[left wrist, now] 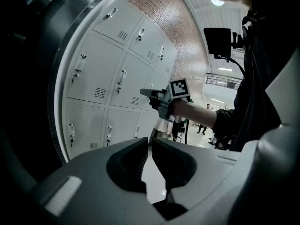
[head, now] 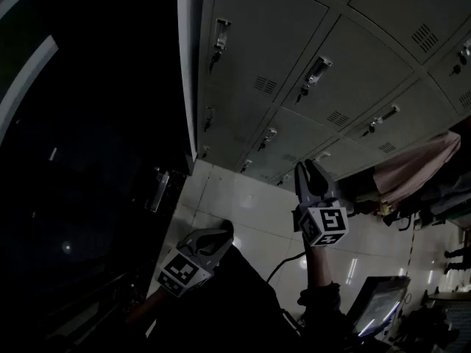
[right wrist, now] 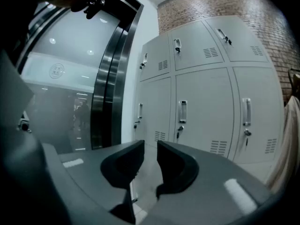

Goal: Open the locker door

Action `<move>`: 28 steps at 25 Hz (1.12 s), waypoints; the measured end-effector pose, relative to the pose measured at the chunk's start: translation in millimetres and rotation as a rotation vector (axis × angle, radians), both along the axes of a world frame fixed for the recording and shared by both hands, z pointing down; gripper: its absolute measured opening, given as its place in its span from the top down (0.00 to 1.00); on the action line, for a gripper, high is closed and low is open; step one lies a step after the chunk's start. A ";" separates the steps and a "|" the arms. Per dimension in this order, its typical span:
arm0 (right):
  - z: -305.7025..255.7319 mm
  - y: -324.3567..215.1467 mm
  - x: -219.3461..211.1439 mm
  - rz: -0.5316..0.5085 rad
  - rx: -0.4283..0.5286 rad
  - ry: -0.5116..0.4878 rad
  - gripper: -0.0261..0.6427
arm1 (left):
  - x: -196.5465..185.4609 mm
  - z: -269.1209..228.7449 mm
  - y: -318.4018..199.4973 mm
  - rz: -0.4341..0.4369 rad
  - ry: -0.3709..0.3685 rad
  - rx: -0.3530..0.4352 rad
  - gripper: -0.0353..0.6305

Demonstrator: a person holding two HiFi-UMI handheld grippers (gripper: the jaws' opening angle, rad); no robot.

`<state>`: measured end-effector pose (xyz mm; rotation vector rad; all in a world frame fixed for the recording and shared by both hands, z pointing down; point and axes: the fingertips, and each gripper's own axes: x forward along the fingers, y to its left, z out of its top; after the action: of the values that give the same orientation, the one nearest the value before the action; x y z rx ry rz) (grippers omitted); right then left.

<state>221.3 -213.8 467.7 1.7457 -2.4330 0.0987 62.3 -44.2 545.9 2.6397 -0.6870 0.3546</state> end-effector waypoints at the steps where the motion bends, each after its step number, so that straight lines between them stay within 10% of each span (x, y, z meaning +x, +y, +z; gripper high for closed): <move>1: -9.6 -24.8 6.0 -0.001 0.019 0.018 0.85 | -0.4 -5.3 -12.4 -0.025 0.003 0.007 0.88; 14: -66.4 -241.9 48.8 0.030 0.172 0.109 0.84 | 5.7 -20.2 -123.7 -0.263 -0.065 -0.020 0.88; 28: -66.6 -221.3 43.8 -0.026 0.209 -0.009 0.90 | 33.7 -19.7 -130.5 -0.145 -0.040 -0.008 0.88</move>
<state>265.1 -435.2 401.0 1.7958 -2.5516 -0.1566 96.0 -174.8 526.1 2.5623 -0.8822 0.3680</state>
